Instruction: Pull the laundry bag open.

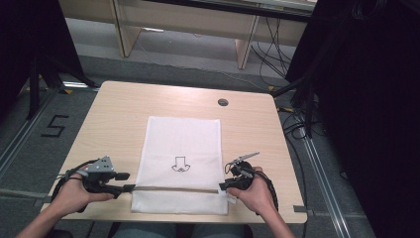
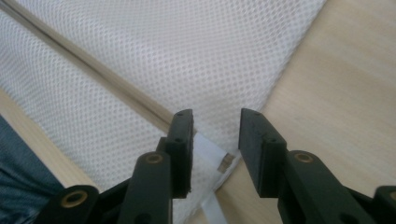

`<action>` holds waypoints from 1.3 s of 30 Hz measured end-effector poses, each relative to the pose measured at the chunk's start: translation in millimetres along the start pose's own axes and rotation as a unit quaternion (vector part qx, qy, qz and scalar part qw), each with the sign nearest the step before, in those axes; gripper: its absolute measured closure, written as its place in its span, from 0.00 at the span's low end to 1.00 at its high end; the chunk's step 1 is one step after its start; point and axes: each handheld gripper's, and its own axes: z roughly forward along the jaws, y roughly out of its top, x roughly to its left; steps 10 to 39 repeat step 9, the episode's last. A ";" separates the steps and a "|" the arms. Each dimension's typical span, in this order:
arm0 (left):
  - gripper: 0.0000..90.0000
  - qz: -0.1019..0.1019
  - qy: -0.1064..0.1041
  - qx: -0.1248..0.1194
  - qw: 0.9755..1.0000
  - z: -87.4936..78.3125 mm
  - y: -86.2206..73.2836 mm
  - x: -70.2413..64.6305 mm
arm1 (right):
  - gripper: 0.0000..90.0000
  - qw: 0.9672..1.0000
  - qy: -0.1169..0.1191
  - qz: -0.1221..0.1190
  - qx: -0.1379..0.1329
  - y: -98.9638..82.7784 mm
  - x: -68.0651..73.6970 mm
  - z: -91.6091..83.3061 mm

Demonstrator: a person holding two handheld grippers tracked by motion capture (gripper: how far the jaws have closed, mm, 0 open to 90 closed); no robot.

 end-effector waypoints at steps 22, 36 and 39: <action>0.43 -0.026 0.076 -0.049 0.996 -10.6 2.2 15.5 | 0.69 1.000 -0.016 0.001 -0.026 -2.3 -15.0 0.9; 0.43 -0.026 0.076 -0.049 0.996 -10.6 2.2 15.5 | 0.69 1.000 -0.016 0.001 -0.026 -2.3 -15.0 0.9; 0.43 -0.026 0.076 -0.049 0.996 -10.6 2.2 15.5 | 0.69 1.000 -0.016 0.001 -0.026 -2.3 -15.0 0.9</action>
